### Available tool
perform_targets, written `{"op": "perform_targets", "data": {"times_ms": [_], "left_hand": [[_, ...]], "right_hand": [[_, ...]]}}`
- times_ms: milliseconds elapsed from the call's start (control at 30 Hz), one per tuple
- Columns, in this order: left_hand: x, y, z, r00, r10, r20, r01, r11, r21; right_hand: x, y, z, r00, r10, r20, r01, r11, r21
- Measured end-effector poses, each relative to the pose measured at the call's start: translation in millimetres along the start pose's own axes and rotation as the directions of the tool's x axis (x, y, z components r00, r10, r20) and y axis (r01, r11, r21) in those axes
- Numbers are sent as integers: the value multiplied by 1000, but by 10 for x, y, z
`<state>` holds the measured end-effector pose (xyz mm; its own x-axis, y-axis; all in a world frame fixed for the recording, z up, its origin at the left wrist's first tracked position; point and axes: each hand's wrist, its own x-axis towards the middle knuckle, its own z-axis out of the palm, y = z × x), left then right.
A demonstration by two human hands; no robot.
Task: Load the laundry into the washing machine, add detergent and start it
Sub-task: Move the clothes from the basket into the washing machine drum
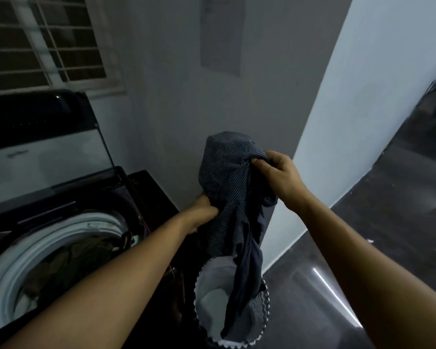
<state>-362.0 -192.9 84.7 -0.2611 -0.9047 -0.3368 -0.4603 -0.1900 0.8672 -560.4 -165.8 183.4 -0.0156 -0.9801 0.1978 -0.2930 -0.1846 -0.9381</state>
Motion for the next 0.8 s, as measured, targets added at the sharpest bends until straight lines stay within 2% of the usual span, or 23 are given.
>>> {"op": "perform_targets", "data": {"times_ms": [167, 300, 467, 533, 633, 700, 800], "left_hand": [[-111, 436, -327, 988, 153, -21, -154, 988, -28], [-146, 861, -649, 947, 318, -54, -322, 929, -181], [-212, 1341, -906, 904, 385, -187, -420, 881, -219], [-215, 1456, -1009, 893, 369, -257, -428, 874, -232], [-239, 1616, -1206, 878, 339, -339, -454, 814, -362], [-318, 1744, -1388, 857, 336, -390, -499, 728, -469], [-484, 1949, -1694, 829, 360, -427, -555, 616, -559]], "right_hand": [[230, -621, 92, 992, -116, -58, 119, 991, 54], [405, -1037, 216, 981, -174, -86, 184, 974, 129], [569, -1324, 324, 979, -202, -23, 202, 951, 232], [612, -1300, 336, 967, -253, -17, 251, 947, 201], [568, -1034, 310, 931, -361, -49, 361, 932, -8], [507, -673, 357, 957, -289, 26, 290, 953, -88], [503, -73, 543, 994, -51, 101, 72, 974, -216]]}}
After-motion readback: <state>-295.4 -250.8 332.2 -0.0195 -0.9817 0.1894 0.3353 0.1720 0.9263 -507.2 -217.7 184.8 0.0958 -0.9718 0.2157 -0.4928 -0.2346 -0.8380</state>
